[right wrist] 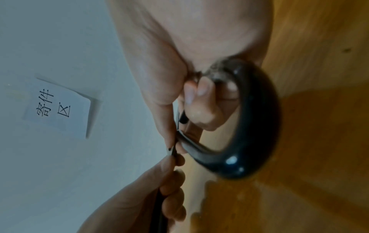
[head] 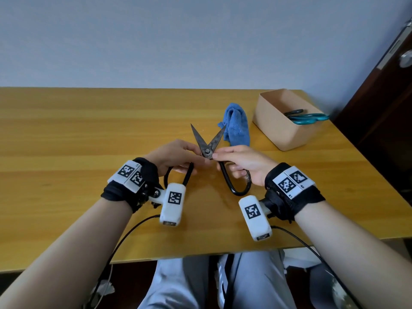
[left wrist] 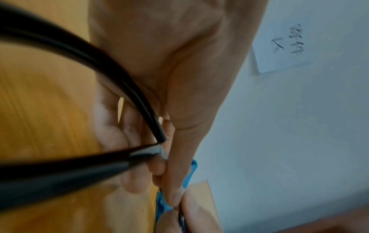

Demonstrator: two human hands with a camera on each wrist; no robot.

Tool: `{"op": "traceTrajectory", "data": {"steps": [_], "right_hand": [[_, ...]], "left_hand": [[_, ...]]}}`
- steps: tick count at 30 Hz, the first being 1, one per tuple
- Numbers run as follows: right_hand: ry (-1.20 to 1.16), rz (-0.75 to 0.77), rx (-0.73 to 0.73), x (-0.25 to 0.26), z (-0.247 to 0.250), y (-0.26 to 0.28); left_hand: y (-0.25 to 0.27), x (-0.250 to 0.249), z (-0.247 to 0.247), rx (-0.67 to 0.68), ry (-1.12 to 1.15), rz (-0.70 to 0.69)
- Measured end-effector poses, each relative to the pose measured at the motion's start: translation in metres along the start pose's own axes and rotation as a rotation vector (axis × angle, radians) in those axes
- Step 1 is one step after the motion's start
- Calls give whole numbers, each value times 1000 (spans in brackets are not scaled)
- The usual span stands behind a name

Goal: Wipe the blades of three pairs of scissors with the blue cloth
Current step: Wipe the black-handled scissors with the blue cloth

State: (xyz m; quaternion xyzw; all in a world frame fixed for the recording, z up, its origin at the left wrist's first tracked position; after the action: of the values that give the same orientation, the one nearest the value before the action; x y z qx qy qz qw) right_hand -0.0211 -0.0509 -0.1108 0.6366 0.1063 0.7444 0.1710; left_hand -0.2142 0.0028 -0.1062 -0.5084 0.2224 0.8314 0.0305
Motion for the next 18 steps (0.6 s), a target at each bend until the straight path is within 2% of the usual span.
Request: {"op": "traceTrajectory", "data": {"steps": [3, 8, 12, 18], "right_hand": [[23, -3, 60, -1, 4, 3], [100, -14, 120, -5, 7, 5], [130, -32, 102, -11, 7, 7], [25, -23, -27, -17, 20, 5]], "left_hand": [[3, 4, 4, 106, 88, 35], [5, 9, 2, 138, 119, 68], [4, 9, -3, 39, -75, -9], [3, 14, -5, -59, -65, -78]]}}
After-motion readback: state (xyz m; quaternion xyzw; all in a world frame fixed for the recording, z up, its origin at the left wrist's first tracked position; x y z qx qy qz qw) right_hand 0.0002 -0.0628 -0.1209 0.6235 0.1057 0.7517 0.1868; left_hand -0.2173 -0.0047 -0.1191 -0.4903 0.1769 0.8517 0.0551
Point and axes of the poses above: each hand's wrist, its own y-axis away from the middle knuckle, its own z-axis out of the back of the hand, x = y × z, the point moved 1 cm from there along -y, towards the middle knuckle, and after that the axes turned 13 degrees about -x, right-handed, at the moved point
